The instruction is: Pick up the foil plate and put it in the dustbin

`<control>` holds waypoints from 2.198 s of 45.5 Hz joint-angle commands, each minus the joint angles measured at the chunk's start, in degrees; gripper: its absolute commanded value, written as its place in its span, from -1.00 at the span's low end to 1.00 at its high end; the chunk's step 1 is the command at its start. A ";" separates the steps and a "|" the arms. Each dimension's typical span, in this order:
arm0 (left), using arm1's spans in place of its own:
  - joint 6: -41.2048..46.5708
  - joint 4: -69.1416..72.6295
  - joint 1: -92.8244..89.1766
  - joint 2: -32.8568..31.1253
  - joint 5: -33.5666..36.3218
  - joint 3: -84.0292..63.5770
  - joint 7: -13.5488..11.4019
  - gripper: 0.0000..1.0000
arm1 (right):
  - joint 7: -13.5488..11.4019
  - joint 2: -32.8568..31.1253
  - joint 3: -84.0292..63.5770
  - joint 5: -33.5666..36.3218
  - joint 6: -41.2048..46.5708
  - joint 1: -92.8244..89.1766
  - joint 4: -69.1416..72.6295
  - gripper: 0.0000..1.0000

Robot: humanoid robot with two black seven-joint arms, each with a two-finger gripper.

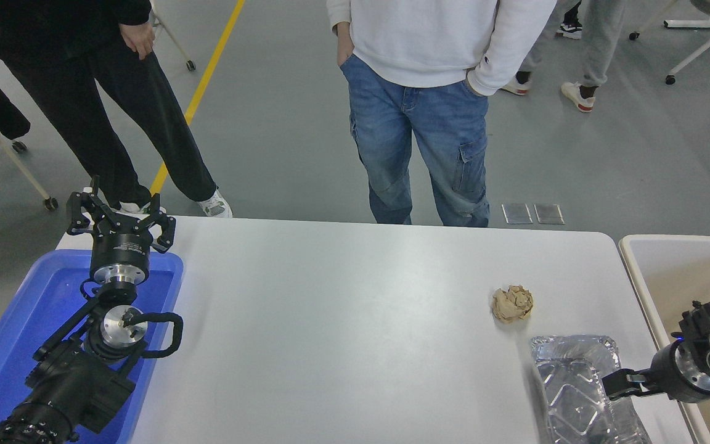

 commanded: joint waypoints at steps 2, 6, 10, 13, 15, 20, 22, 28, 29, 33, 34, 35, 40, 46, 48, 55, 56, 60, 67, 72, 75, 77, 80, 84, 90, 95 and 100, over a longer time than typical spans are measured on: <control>0.00 0.00 0.00 0.01 0.00 0.00 -0.01 0.98 | 1.34 1.10 0.17 -1.03 -1.41 -1.84 -1.98 0.78; 0.00 0.00 0.00 0.01 0.00 0.00 -0.01 0.98 | 2.40 1.10 0.08 -1.82 -1.41 -1.84 -2.15 0.47; 0.00 0.00 0.00 0.01 0.00 0.00 -0.01 0.98 | 3.10 1.10 0.08 -2.00 -1.41 -1.84 -2.16 -0.01; 0.00 0.00 0.00 0.01 0.00 0.00 -0.01 0.98 | 3.28 1.10 0.08 -2.18 -1.50 -1.84 -2.24 -0.13; 0.00 0.00 0.00 0.01 0.00 0.00 -0.01 0.98 | 3.28 1.10 0.08 -2.35 -1.50 -1.93 -2.33 -0.17; 0.00 0.00 0.00 0.01 0.00 0.00 -0.01 0.98 | 3.28 1.18 0.08 -2.35 -1.41 -2.02 -2.51 -0.70; 0.00 0.00 0.00 0.01 0.00 0.00 -0.01 0.98 | 3.28 1.10 0.08 -2.35 -1.50 -2.02 -2.51 -1.00; 0.00 0.00 0.00 0.01 0.00 0.00 0.08 0.98 | 4.07 1.10 0.08 -2.35 -1.41 -2.10 -2.42 -1.00; 0.00 0.00 0.00 0.01 0.00 0.00 -0.01 0.98 | 4.24 1.10 0.08 -2.35 -1.41 -2.02 -2.42 -1.00; 0.00 0.00 0.00 0.01 0.00 0.00 -0.01 0.98 | 4.60 0.92 0.00 -2.27 -1.41 -2.10 -2.33 -1.00; 0.00 0.00 0.00 0.01 0.00 0.00 -0.01 0.98 | 4.60 0.84 0.08 -2.27 -1.32 -2.02 -2.33 -1.00; 0.00 0.00 0.00 0.01 0.00 0.00 0.08 0.98 | 4.68 0.75 0.08 -2.27 -1.41 -2.02 -2.24 -1.00; 0.00 0.00 0.00 0.01 0.00 0.00 -0.01 0.98 | 5.12 0.31 0.17 -2.00 -1.24 -1.84 -1.80 -1.00; 0.00 0.00 0.00 0.01 0.00 0.00 -0.01 0.98 | 5.47 -1.10 0.26 -1.83 -0.88 -1.05 -1.01 -1.00; 0.00 0.00 0.00 0.01 0.00 0.00 -0.01 0.98 | 5.74 -1.89 0.26 -1.83 -0.62 -0.53 -0.49 -1.00; 0.00 0.00 0.00 0.01 0.00 0.00 -0.01 0.98 | 5.92 -6.28 0.26 -1.56 1.13 4.13 3.73 -1.00; 0.00 0.00 0.00 0.01 0.00 0.00 -0.01 0.98 | 5.92 -7.15 0.26 -1.56 1.75 5.09 4.52 -1.00; 0.00 0.00 0.00 0.01 0.00 0.00 -0.01 0.98 | 5.92 -10.50 0.08 -1.74 4.03 8.87 7.68 -1.00; 0.00 0.00 0.00 0.01 0.00 0.00 -0.01 0.98 | 5.92 -16.47 -0.71 -2.09 8.07 15.99 11.64 -1.00; 0.00 0.00 0.00 0.01 0.00 0.00 0.08 0.98 | 5.92 -20.78 -1.23 -2.35 14.05 23.28 12.96 -1.00; 0.00 0.00 0.00 0.01 0.00 0.00 -0.01 0.98 | 5.83 -23.06 -1.24 -3.23 18.09 28.20 13.40 -1.00; 0.00 0.00 0.00 0.01 0.00 0.00 0.08 0.98 | 5.74 -24.38 -1.15 -3.93 20.90 31.19 13.49 -1.00; 0.00 0.00 0.00 0.01 0.00 0.00 0.08 0.98 | 5.56 -25.88 -1.32 -4.55 24.77 35.33 13.66 -1.00; 0.00 0.00 0.00 0.01 0.00 0.00 0.08 0.98 | 5.39 -26.41 -1.93 -4.64 25.92 39.72 13.75 -1.00; 0.00 0.00 0.00 0.01 0.00 0.00 0.08 0.98 | 5.04 -26.68 -5.88 -4.73 25.92 47.54 13.84 -1.00; 0.00 0.00 0.00 0.01 0.00 0.00 -0.01 0.98 | 5.04 -26.59 -11.07 -4.73 25.92 53.96 15.16 -1.00; 0.00 0.00 0.00 0.01 0.00 0.00 0.08 0.98 | 4.77 -26.24 -15.73 -4.73 25.92 59.23 16.48 -1.00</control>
